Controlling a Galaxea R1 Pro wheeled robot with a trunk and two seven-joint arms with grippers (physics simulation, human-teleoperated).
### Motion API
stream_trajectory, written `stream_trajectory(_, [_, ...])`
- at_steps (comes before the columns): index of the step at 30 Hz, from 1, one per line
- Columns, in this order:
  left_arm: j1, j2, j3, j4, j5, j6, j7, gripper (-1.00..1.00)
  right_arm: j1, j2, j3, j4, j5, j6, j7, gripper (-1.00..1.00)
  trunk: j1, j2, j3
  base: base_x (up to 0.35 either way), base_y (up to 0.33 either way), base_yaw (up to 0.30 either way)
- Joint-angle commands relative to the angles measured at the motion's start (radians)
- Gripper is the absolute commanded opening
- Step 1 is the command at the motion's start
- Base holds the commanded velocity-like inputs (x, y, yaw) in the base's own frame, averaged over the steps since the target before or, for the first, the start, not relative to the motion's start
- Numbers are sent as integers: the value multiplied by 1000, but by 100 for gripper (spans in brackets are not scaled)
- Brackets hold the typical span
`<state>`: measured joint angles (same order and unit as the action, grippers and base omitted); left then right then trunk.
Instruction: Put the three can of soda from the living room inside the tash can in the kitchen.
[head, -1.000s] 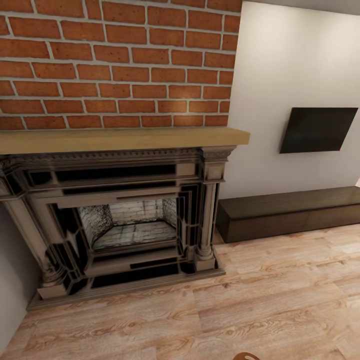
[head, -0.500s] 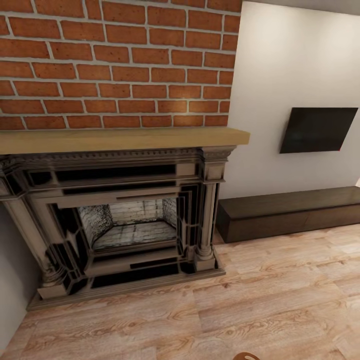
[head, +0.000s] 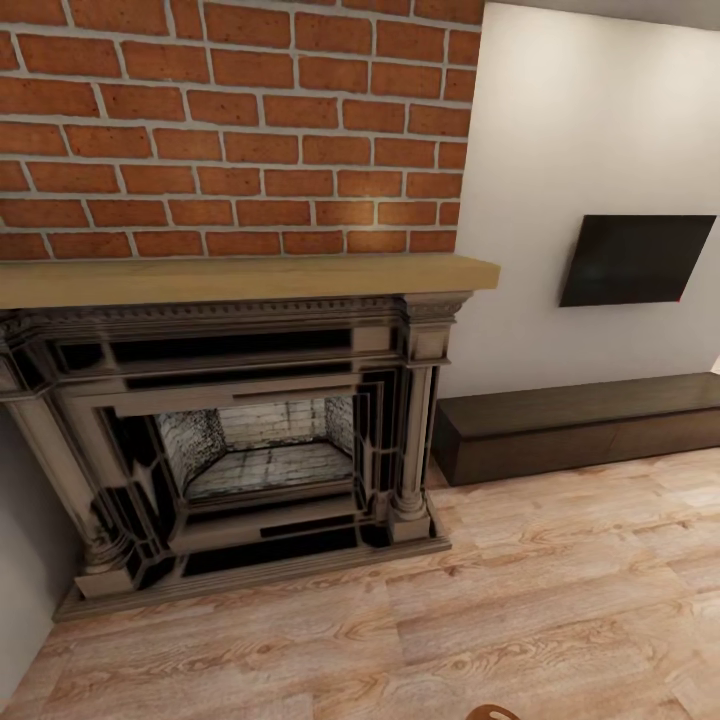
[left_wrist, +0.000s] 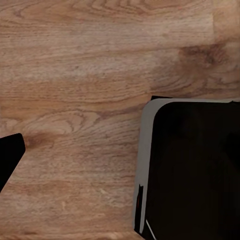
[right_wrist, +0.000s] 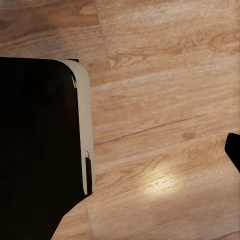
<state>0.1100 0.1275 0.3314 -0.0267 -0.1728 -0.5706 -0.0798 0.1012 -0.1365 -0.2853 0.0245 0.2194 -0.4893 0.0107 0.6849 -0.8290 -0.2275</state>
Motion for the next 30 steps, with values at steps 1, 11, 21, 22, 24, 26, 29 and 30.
stream_trajectory(1, [0, 0, 0, 0, 0, 0, 0, 100, 0, 0, 0, 0, 0, 0, 0, 100, 0, 0, 0, 0, 0, 0])
stream_trajectory(11, [0, 0, 0, 0, 0, 0, 0, 100, 0, 0, 0, 0, 0, 0, 0, 100, 0, 0, 0, 0, 0, 0])
stream_trajectory(21, [0, 0, 0, 0, 0, 0, 0, 100, 0, 0, 0, 0, 0, 0, 0, 100, 0, 0, 0, 0, 0, 0])
stream_trajectory(22, [0, 0, 0, 0, 0, 0, 0, 100, 0, 0, 0, 0, 0, 0, 0, 100, 0, 0, 0, 0, 0, 0])
stream_trajectory(24, [0, 0, 0, 0, 0, 0, 0, 100, 0, 0, 0, 0, 0, 0, 0, 100, 0, 0, 0, 0, 0, 0])
stream_trajectory(26, [0, 0, 0, 0, 0, 0, 0, 100, 0, 0, 0, 0, 0, 0, 0, 100, 0, 0, 0, 0, 0, 0])
stream_trajectory(29, [0, 0, 0, 0, 0, 0, 0, 100, 0, 0, 0, 0, 0, 0, 0, 100, 0, 0, 0, 0, 0, 0])
stream_trajectory(30, [0, 0, 0, 0, 0, 0, 0, 100, 0, 0, 0, 0, 0, 0, 0, 100, 0, 0, 0, 0, 0, 0])
